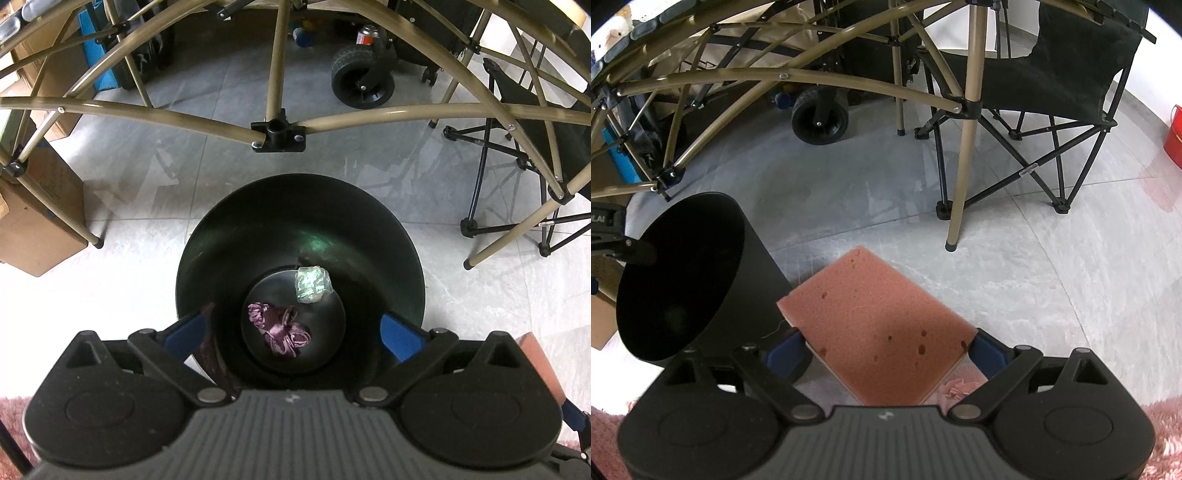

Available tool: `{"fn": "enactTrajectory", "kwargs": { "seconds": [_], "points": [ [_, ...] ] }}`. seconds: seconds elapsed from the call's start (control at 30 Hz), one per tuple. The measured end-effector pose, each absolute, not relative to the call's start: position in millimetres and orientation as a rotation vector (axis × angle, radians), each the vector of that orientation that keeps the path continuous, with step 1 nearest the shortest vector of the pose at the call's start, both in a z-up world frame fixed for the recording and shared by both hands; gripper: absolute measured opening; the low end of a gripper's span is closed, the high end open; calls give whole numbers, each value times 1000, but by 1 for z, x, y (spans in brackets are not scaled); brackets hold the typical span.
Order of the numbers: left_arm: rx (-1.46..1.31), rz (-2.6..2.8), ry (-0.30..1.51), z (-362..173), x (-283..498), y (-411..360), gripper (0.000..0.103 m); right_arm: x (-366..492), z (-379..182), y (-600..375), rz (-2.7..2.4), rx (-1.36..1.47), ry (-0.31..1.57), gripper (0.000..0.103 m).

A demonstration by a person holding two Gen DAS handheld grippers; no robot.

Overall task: Collect trash
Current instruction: 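Open the left tool to drop the pink cloth into the bin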

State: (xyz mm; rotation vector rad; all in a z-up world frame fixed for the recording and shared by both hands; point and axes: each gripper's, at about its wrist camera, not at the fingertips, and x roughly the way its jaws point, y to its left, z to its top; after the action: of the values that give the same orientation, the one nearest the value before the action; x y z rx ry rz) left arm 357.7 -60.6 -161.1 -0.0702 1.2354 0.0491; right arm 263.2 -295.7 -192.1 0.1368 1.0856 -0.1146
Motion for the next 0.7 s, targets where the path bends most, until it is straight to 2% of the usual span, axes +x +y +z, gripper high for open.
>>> {"fn": "enactTrajectory", "kwargs": {
  "seconds": [0.7],
  "points": [
    [-106, 77, 1222, -148, 348, -25, 103, 274, -169, -254, -57, 68, 1020, 95]
  ]
}}
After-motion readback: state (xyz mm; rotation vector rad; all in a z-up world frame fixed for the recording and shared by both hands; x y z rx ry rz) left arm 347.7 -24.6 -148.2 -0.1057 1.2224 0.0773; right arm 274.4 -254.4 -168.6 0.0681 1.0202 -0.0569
